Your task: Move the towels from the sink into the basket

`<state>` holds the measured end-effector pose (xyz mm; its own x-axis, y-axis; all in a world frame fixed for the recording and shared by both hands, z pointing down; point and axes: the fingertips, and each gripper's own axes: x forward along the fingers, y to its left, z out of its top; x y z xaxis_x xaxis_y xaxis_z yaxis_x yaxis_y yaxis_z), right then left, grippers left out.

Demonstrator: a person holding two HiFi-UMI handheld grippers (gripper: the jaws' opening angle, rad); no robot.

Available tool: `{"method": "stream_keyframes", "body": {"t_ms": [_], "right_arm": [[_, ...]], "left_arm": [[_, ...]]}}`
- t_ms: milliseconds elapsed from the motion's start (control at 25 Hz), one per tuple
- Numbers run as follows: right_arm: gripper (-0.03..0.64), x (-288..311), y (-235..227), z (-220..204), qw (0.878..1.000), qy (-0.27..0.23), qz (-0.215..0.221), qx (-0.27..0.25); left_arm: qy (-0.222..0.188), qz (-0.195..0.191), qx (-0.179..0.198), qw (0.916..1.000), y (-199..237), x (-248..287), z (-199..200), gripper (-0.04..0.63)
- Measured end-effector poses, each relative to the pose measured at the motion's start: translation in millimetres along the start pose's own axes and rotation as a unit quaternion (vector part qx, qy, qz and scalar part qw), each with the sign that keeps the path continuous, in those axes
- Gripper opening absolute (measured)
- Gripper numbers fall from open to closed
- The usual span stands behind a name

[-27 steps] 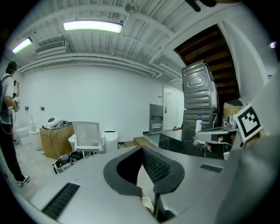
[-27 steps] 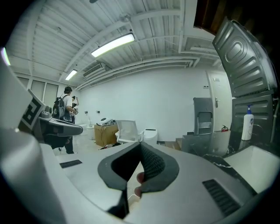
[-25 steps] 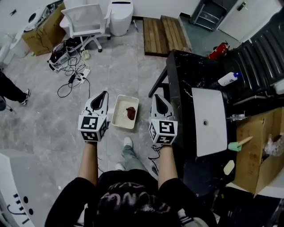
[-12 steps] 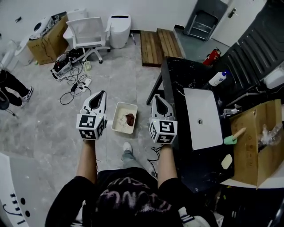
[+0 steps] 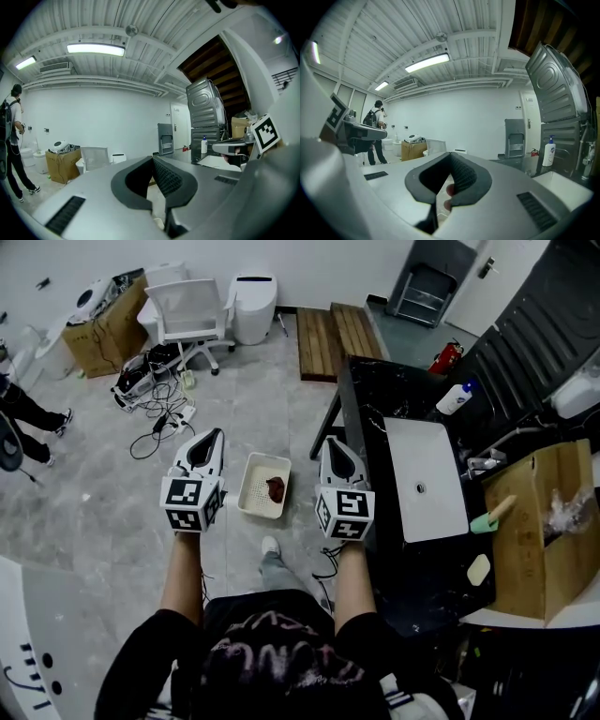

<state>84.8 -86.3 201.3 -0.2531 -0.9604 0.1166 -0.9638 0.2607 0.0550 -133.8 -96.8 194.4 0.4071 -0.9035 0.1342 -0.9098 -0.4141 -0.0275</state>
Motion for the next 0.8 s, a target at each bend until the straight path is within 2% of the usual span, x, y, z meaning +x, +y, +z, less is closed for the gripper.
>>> {"method": "stream_keyframes", "body": {"t_ms": [800], "right_arm": [[0.012, -53.9, 19.8, 8.7, 1.000, -0.007, -0.006, -0.015]], "left_arm": [[-0.016, -0.001, -0.003, 0.9999, -13.7, -57.7, 9.4, 0.015]]}}
